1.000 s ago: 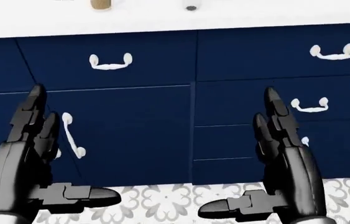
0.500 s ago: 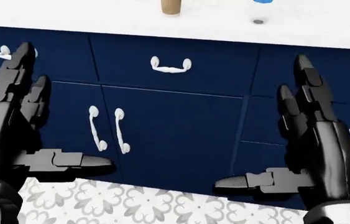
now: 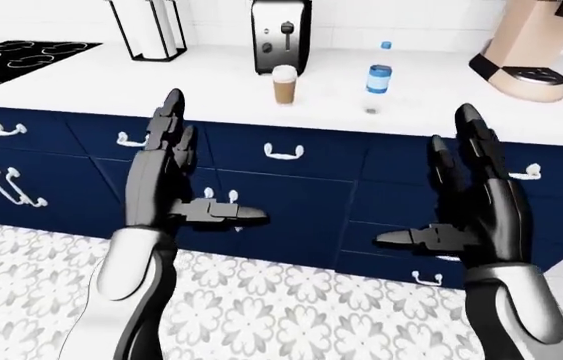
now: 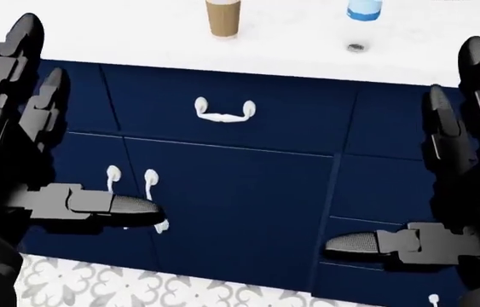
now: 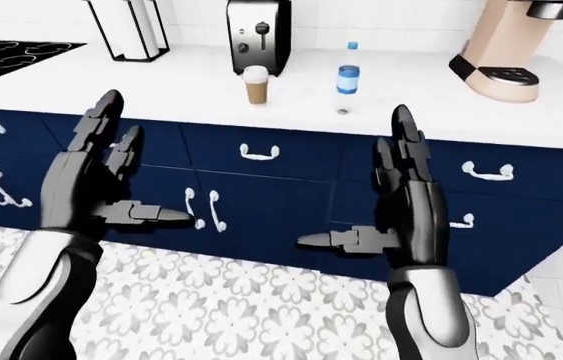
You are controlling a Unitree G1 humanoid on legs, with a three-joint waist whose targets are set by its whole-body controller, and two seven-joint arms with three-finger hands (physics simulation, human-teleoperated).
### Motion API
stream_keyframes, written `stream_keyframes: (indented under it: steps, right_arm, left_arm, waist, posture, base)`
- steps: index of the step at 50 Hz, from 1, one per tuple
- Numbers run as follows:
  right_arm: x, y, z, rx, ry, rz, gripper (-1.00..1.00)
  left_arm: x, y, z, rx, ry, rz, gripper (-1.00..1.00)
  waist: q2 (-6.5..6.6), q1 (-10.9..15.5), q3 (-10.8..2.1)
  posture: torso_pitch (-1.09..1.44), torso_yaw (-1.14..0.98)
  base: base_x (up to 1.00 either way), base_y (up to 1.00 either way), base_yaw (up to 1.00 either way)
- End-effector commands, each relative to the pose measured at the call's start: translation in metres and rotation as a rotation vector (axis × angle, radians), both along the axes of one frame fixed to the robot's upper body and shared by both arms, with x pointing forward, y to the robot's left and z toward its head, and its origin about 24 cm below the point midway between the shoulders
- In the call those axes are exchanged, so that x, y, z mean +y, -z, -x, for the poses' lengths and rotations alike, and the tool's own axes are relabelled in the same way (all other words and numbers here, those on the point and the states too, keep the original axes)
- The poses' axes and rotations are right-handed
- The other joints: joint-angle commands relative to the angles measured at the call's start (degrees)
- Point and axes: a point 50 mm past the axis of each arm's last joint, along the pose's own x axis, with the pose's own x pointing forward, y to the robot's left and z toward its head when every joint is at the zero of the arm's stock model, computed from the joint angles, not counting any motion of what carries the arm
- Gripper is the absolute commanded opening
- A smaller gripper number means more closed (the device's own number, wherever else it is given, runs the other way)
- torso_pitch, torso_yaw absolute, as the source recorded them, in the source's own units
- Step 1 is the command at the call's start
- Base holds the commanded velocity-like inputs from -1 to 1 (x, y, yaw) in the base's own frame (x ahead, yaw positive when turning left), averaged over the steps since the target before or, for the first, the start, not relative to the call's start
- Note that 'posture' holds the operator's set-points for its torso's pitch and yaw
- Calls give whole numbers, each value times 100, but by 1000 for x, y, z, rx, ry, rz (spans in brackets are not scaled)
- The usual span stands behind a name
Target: Move the drinks to the dining counter.
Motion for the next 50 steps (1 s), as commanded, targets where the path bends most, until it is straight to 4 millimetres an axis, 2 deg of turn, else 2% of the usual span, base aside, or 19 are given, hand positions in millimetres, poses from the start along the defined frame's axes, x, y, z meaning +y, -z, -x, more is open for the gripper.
stream_keyframes:
  steps: [1,2,3,5,9,11,13,14,19,23,27,28,35,41,42,43,44,47,50]
  right_arm:
    - [4,-8,3,-55,-29,-4,100]
    - [4,-8,4,-56,-31,-7,100]
    - [4,-8,4,-59,-36,-9,100]
    - [4,-7,5,-62,-39,-7,100]
    - [4,-9,5,-67,-38,-7,100]
    - [5,-9,5,-68,-33,9,100]
    - [5,-8,4,-67,-36,13,100]
    - [6,-8,4,-67,-38,17,100]
    - [6,-9,4,-71,-40,20,100]
    - [3,-10,6,-76,-32,14,100]
    - [-2,-11,9,-84,-18,9,100]
    - [-4,-12,10,-87,-13,7,100]
    - [-11,-22,16,-106,18,8,100]
    - [-19,-24,20,-116,49,4,100]
    - [-21,-24,20,-117,52,0,100]
    - [-21,-24,21,-117,56,-1,100]
    - [-22,-23,20,-118,57,-2,100]
    - [-22,-25,21,-121,59,-5,100]
    - [-23,-24,21,-122,61,-3,100]
  left_arm:
    - [2,-9,3,-51,-15,-2,100]
    - [2,-8,3,-51,-15,-1,100]
    - [2,-8,3,-51,-15,-1,100]
    - [2,-9,4,-53,-13,-1,100]
    - [1,-9,4,-54,-12,0,100]
    - [2,-11,6,-58,-12,1,100]
    - [2,-11,6,-59,-13,4,100]
    - [2,-11,7,-59,-13,4,100]
    - [2,-11,6,-60,-12,5,100]
    - [1,-12,7,-61,-10,4,100]
    - [1,-12,6,-61,-9,2,100]
    - [1,-12,6,-61,-9,1,100]
    - [0,-16,7,-68,-7,-3,100]
    - [0,-18,7,-71,-8,-3,100]
    - [0,-17,7,-71,-8,-3,100]
    - [0,-18,7,-71,-7,-3,100]
    - [0,-18,7,-71,-7,-3,100]
    - [-1,-18,7,-72,-6,-2,100]
    - [-1,-17,7,-72,-5,-2,100]
  waist:
    - [154,37,-113]
    - [8,86,89]
    - [240,-50,76]
    - [125,16,-52]
    - [-96,158,68]
    - [-277,115,24]
    - [-635,166,-146]
    - [-465,169,4]
    - [-443,36,-16]
    - [-151,24,163]
    - [320,67,55]
    - [226,-2,169]
    - [-95,170,-18]
    - [-602,254,-119]
    - [-606,213,104]
    - [-743,257,84]
    - [-695,179,-24]
    - [-537,151,-23]
    - [-402,118,88]
  posture:
    - [0,0]
    - [0,0]
    - [0,0]
    - [0,0]
    - [0,0]
    - [0,0]
    - [0,0]
    - [0,0]
    - [0,0]
    - [0,0]
    - [0,0]
    - [0,0]
    - [0,0]
    - [0,0]
    - [0,0]
    - [0,0]
    - [0,0]
    - [0,0]
    - [0,0]
  base:
    - [42,-14,0]
    - [11,-18,0]
    - [0,0,-23]
    - [0,0,-84]
    - [0,0,-80]
    - [0,0,0]
    - [0,0,0]
    - [0,0,0]
    - [21,0,0]
    - [43,0,0]
    - [46,0,0]
    - [45,0,0]
    - [46,0,0]
    - [45,0,0]
    - [17,0,0]
    - [8,0,0]
    - [5,0,0]
    - [5,0,0]
    - [5,0,0]
